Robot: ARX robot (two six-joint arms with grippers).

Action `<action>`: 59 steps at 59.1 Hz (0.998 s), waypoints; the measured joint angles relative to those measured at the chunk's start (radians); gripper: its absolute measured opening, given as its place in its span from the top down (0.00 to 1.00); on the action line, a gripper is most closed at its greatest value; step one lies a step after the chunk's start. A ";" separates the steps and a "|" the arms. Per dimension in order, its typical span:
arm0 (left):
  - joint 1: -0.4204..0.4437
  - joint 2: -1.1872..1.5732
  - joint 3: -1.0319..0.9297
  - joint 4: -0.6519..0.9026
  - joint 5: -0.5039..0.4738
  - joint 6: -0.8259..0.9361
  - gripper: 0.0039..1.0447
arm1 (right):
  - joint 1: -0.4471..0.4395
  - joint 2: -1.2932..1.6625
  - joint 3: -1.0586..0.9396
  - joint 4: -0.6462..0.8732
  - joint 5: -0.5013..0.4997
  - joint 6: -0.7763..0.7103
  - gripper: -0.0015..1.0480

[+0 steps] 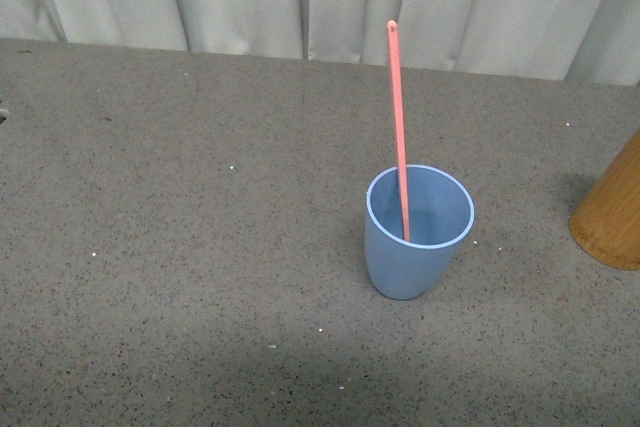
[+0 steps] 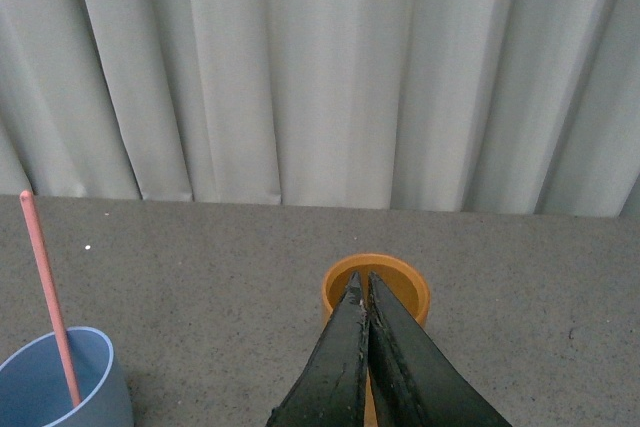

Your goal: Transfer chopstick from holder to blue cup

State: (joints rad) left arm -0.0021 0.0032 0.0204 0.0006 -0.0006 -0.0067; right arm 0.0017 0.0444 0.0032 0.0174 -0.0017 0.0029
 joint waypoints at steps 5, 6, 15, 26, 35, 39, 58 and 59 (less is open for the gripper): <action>0.000 0.000 0.000 0.000 0.001 0.000 0.06 | 0.000 -0.037 0.000 -0.013 0.000 0.000 0.99; 0.000 0.000 0.000 0.000 0.001 0.000 0.06 | 0.000 -0.039 0.000 -0.014 0.000 0.000 0.99; 0.000 0.000 0.000 0.000 0.000 0.000 0.06 | 0.000 -0.039 0.000 -0.015 0.000 0.000 0.99; 0.000 0.000 0.000 0.000 0.000 0.000 0.06 | 0.000 -0.039 0.000 -0.016 0.000 0.000 0.99; 0.000 0.000 0.000 0.000 0.000 0.000 0.06 | 0.000 -0.040 0.000 -0.016 0.000 0.000 0.99; 0.000 0.000 0.000 0.000 0.000 0.000 0.06 | 0.000 -0.040 0.000 -0.016 0.000 0.000 0.99; 0.000 0.000 0.000 0.000 0.000 0.000 0.06 | 0.047 0.060 0.056 -0.202 0.169 0.322 0.41; 0.000 0.000 0.000 0.000 0.000 0.000 0.06 | 0.047 0.060 0.056 -0.202 0.169 0.324 0.39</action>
State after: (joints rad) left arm -0.0021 0.0032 0.0204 0.0006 -0.0002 -0.0067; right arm 0.0483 0.1043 0.0589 -0.1844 0.1677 0.3267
